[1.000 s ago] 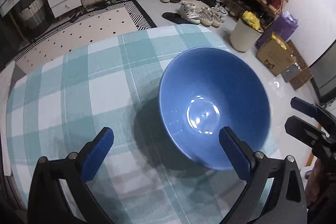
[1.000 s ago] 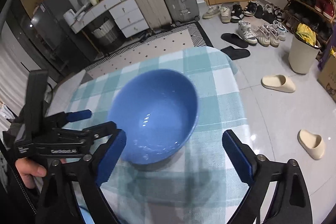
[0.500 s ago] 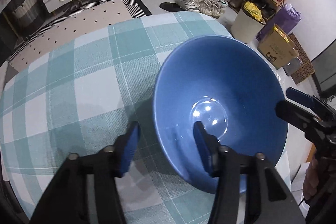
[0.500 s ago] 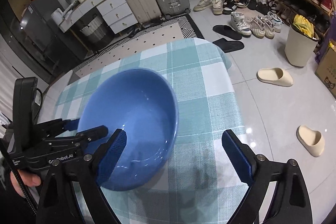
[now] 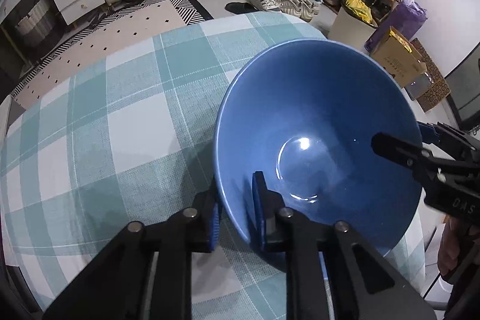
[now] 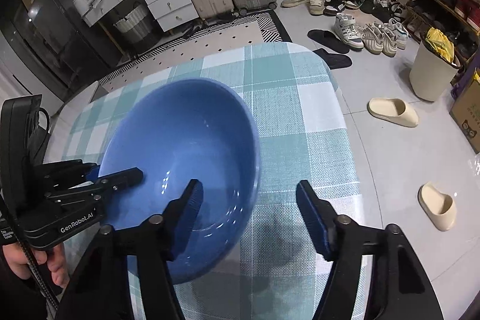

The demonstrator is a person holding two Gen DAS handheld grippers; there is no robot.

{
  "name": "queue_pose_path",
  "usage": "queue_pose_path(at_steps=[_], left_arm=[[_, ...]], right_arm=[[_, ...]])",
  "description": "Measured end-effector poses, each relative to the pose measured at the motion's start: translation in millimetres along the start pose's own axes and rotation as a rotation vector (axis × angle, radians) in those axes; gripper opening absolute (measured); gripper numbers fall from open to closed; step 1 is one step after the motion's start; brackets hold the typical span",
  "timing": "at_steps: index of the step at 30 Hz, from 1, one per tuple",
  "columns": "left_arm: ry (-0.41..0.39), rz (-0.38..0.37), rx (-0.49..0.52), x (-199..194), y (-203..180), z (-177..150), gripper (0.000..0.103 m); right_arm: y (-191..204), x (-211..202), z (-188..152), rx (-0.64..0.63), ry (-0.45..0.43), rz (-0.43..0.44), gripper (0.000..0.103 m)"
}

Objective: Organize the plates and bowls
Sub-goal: 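Close the right tool on the bowl's rim while the left tool holds it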

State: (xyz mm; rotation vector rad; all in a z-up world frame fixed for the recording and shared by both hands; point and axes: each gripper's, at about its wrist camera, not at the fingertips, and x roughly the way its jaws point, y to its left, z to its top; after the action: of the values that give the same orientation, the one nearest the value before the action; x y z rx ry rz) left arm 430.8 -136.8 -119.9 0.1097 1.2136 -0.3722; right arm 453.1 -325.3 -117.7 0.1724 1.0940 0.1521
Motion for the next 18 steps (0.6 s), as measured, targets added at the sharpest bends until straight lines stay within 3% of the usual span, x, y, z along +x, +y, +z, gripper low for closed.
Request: queue_pose_path(at_steps=[1, 7, 11, 14, 18], left_arm=[[0.004, 0.001, 0.001, 0.9, 0.9, -0.3, 0.017], [0.013, -0.008, -0.005, 2.4, 4.8, -2.3, 0.015], [0.014, -0.031, -0.005, 0.6, 4.2, -4.1, 0.015], [0.014, -0.036, 0.000, -0.9, 3.3, -5.0, 0.015], [0.017, -0.046, -0.013, -2.5, 5.3, -7.4, 0.015]], right_arm=[[0.7, 0.4, -0.3, -0.003, 0.001, -0.009, 0.054], [5.3, -0.2, 0.0, -0.024, 0.000, -0.018, 0.050], [7.4, -0.3, 1.1, -0.021, 0.014, -0.008, 0.027], [10.8, 0.4, 0.9, -0.028, 0.031, -0.007, 0.016], [18.6, -3.2, -2.1, -0.059, 0.025, -0.030, 0.015]])
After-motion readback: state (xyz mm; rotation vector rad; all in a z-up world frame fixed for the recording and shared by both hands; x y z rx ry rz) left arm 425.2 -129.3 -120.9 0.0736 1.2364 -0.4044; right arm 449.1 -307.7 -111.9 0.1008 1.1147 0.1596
